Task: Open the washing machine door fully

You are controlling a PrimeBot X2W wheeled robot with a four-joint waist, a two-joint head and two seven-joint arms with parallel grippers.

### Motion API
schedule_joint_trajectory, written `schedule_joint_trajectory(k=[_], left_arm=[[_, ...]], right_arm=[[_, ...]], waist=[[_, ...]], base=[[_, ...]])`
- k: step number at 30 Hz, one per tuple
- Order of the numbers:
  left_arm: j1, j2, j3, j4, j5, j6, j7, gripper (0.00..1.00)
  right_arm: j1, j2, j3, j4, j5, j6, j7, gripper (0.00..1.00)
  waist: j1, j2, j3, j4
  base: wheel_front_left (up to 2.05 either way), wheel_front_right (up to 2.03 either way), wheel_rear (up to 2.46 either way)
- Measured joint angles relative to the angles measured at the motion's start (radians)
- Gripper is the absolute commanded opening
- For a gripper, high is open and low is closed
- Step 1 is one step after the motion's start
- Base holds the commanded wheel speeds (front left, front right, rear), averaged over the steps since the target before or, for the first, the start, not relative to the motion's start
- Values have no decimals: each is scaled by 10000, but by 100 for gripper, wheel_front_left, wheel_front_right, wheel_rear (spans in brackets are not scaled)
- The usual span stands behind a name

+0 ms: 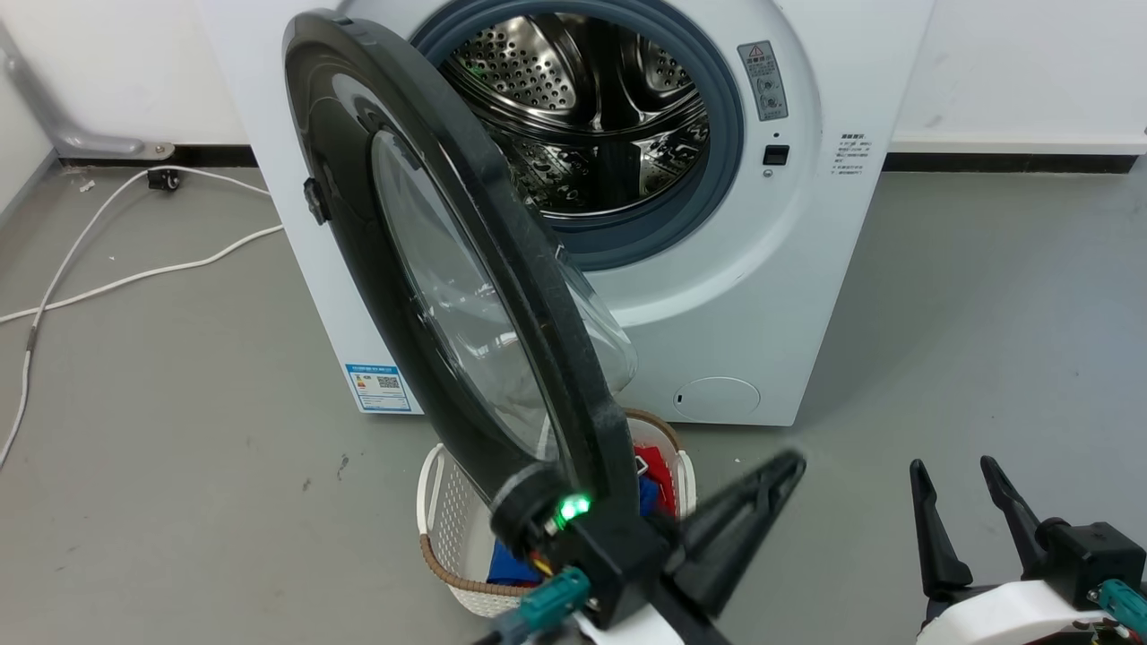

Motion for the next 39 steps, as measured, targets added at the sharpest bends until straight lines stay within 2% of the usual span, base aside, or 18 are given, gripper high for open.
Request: schedule_joint_trajectory(k=[5,9,23,31,39], left_arm=[[671,115,-581,957,-464,-29,719,0],[844,136,-548,1841,-660,107,871,0],[267,-8,782,3820,-721,1168,-621,0],[332,-25,1001,4080,-742,1459,-982,0],[957,153,1149,3394,-782,1958,-982,0]], right_arm=[[-1,0,8,40,0,0,-31,100],[-6,0,38,65,0,0,-33,100],[-56,0,56,127,0,0,15,100],[-53,0,15,157,6,0,15,100],[-7,0,-59,180,157,0,-17,100]], waist=[[0,0,27,22],[0,0,68,7],[0,0,225,-142],[0,0,201,9],[0,0,215,314]], base=[[0,0,0],[0,0,0],[0,0,0],[0,0,0],[0,0,0]])
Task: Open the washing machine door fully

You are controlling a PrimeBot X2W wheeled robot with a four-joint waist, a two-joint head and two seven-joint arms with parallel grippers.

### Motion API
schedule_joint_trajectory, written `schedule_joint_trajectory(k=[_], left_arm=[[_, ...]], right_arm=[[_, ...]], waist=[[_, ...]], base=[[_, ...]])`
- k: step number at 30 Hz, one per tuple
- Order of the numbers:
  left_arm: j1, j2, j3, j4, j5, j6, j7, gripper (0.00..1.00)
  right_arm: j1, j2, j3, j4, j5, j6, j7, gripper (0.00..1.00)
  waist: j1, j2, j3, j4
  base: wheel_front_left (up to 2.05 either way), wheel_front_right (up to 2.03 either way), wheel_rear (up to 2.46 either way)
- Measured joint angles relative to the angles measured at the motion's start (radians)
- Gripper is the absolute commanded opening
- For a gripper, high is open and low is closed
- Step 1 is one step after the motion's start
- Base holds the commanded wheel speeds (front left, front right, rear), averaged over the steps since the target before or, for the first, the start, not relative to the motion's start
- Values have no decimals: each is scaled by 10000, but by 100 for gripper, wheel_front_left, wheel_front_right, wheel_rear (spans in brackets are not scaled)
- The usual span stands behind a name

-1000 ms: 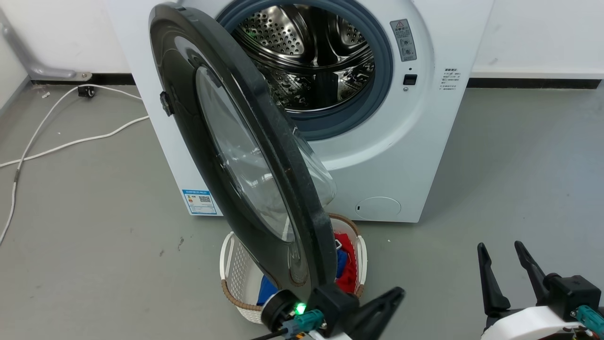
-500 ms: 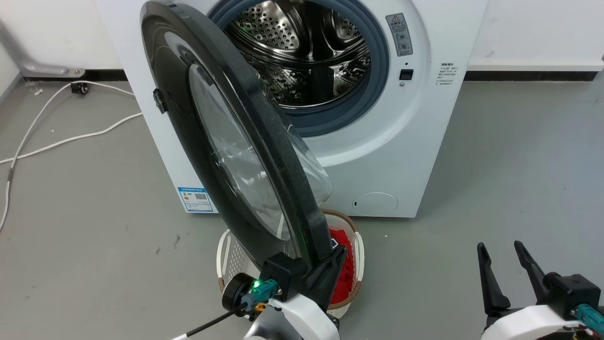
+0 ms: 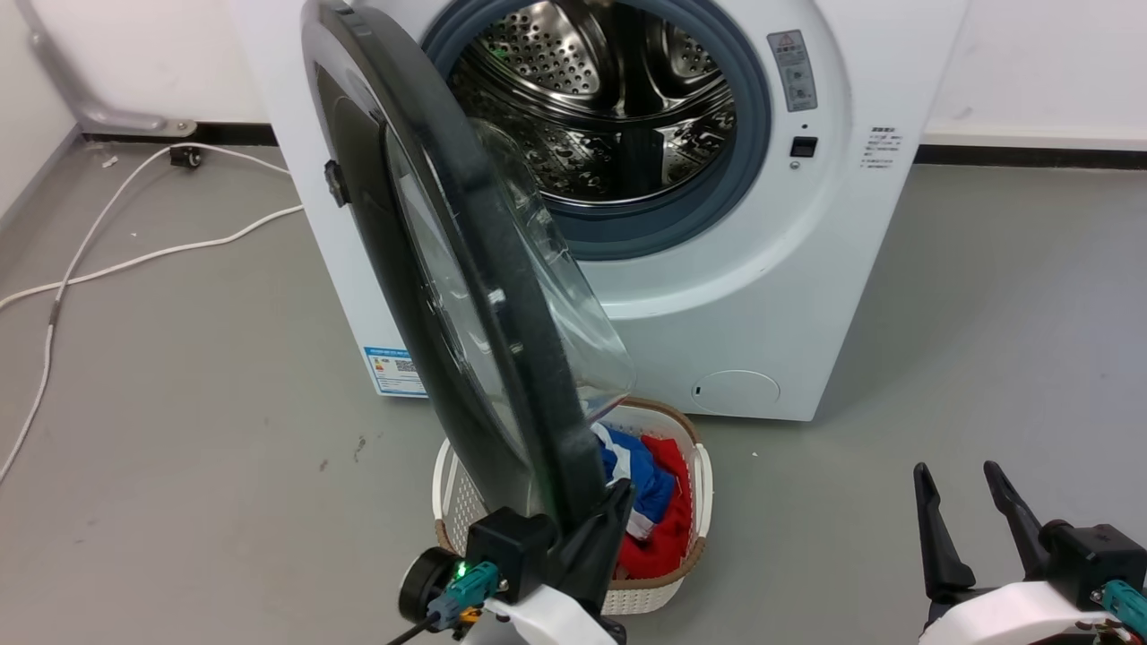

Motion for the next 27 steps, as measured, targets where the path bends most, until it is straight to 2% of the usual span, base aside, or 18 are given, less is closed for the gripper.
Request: schedule_joint_trajectory(k=[7,18,27], left_arm=[[252,596,79,-761,435,518,201,0],[637,690,104,-1490,504,890,290,0],[736,1129,1267,-1605,226,1478,-90,0]], right_arm=[[-2,2,-2,94,21,0,-12,100],[34,4,-211,19,17,0,-54,100],[33,10,-295,-215,-15,0,56,100]], waist=[[0,0,25,389],[0,0,153,1527],[0,0,293,2842]], base=[[0,0,0],[0,0,0],[0,0,0]])
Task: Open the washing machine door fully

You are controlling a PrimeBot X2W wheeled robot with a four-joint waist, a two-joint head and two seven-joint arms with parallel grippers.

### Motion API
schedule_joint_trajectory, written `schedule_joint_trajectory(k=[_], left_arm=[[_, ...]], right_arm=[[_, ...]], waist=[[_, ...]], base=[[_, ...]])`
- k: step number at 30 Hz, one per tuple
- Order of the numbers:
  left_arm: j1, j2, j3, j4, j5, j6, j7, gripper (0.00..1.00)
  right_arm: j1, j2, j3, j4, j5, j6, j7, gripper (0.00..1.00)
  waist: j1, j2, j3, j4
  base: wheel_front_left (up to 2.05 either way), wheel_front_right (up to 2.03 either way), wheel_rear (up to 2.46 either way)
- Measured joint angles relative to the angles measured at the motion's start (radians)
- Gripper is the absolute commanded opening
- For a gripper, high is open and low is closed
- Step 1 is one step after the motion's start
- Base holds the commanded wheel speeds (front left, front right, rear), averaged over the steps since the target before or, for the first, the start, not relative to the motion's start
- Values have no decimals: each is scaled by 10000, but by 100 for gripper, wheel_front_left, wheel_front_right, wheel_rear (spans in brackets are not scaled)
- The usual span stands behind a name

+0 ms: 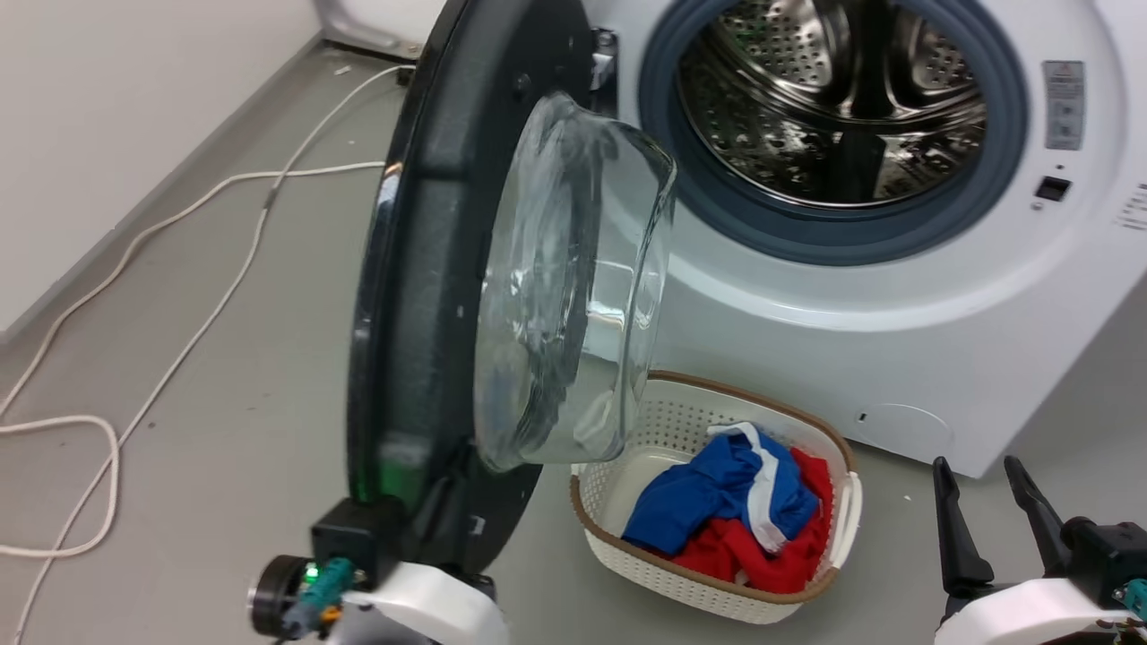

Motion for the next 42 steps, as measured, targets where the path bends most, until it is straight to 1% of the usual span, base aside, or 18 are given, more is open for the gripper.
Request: schedule_joint_trajectory(k=[3,5,12,17,20,23,27,36,38,42], left_arm=[[2,267,585,130,-157,140,-144,0],[-35,474,1014,244,-345,151,-290,0],[-659,1076,2347,1124,-974,130,-631,0],[-1397,1511,3114,2382,-1463,-109,-798,0],[-1838,1730,3499,3386,-1810,-428,-974,0],[-2233,1891,3705,4343,-2013,-673,-1216,0],[-2817,2036,3839,5290,-2134,-1028,-1476,0],[-3811,2508,4199,6715,-2173,-1325,-1898,0],[-3835,2502,4209,6865,-2159,-1396,-1977,0],[-3785,2359,4205,6930,-2079,-1392,-2031,0]], right_arm=[[-1,0,12,-109,-12,0,67,100],[-2,2,13,-207,-13,0,100,100],[-107,0,15,-506,-165,0,326,100],[-245,-38,40,-685,-232,0,512,100],[-360,-84,54,-763,-224,0,573,100],[-412,-134,63,-796,-186,0,644,100],[-448,-205,52,-803,-151,0,658,100],[-572,-242,67,-805,-125,0,688,100],[-573,-242,82,-765,-123,0,677,100],[-565,-205,88,-621,-63,0,581,100]], waist=[[0,0,65,328],[0,0,158,445],[1,0,633,479],[1,0,998,303],[1,0,1168,138],[1,0,1325,-6],[1,0,1495,-117],[1,0,1563,-204],[2,1,1504,-222],[1,0,1307,-231]], base=[[0,0,0],[0,0,0],[0,0,0],[0,0,0],[0,0,0],[0,0,0],[0,0,0],[0,0,0],[0,0,0],[0,0,0]])
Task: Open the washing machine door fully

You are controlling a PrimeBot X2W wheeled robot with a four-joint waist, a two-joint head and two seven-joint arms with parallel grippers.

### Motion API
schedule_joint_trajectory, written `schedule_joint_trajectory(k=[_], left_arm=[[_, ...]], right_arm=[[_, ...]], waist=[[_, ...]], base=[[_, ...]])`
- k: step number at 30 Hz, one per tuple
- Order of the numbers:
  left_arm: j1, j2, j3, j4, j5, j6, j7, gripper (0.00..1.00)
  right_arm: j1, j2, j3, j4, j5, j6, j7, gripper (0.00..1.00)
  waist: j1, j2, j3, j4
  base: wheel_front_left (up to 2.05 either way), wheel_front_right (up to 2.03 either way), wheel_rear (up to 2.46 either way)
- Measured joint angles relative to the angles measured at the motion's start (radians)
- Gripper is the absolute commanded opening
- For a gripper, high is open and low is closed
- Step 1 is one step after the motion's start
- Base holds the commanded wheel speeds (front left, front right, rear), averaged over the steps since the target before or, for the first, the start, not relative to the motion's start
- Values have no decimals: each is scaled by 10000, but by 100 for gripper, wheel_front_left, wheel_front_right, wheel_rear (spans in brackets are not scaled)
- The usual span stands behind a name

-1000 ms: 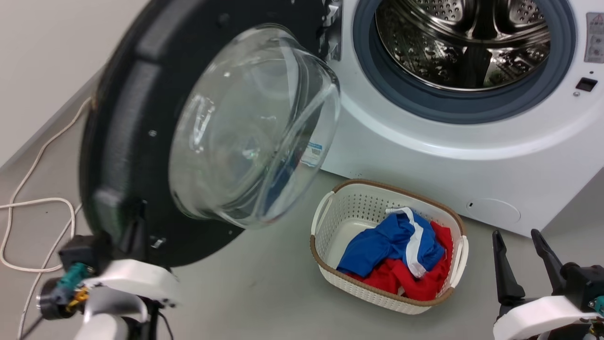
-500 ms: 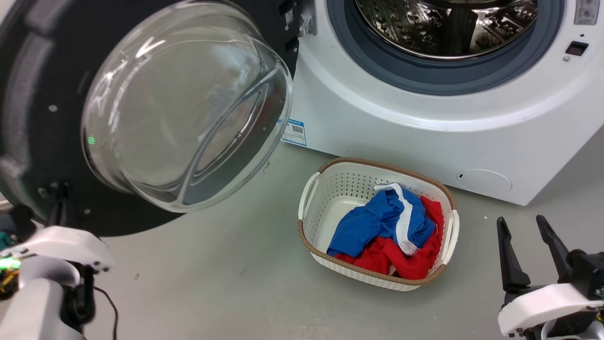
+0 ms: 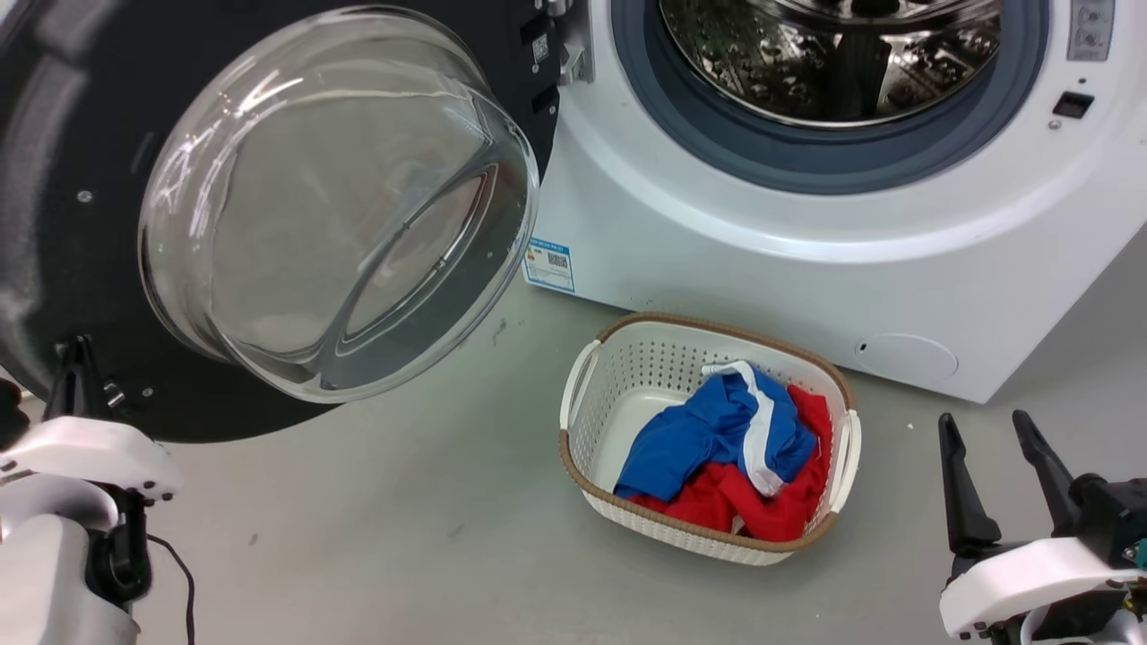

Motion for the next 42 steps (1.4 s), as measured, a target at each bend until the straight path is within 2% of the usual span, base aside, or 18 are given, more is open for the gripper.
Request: schedule_joint_trajectory(k=[5,10,15,21,24,26,28,35,42], left_arm=[[618,-132,-23,-671,337,196,-79,0],[1819,-334,-244,-2046,688,477,-84,0],[3045,-675,-754,-3697,949,888,282,0],[4007,-1083,-1739,-5037,1348,1122,894,0],[4006,-1287,-2084,-5457,1444,1141,995,40],[3982,-1398,-2295,-5515,1450,1041,1066,56],[3835,-1377,-2374,-5417,1467,920,1068,100],[3420,-1394,-2725,-5037,1670,734,982,100],[3292,-1452,-2963,-4698,1856,800,892,100]], right_arm=[[193,92,65,268,50,0,-178,100],[370,144,92,474,104,0,-330,100],[481,182,171,556,142,0,-368,100],[479,194,301,596,134,0,-368,100],[479,196,339,581,92,0,-326,100],[473,199,359,545,42,0,-284,100],[456,197,399,518,2,0,-244,100],[374,199,662,568,73,0,-217,100],[368,199,915,744,107,0,-257,100]], waist=[[0,0,-436,18],[-1,0,-1022,-28],[-2,0,-1447,-180],[-1,0,-1646,-658],[-2,0,-1702,-955],[-1,0,-1720,-1184],[-2,0,-1731,-1431],[-1,0,-1747,-2461],[-1,0,-1747,-3485]], base=[[0,0,0],[0,0,0],[0,0,0],[0,0,0],[0,0,0],[0,0,0],[0,0,0],[0,0,0],[0,0,0]])
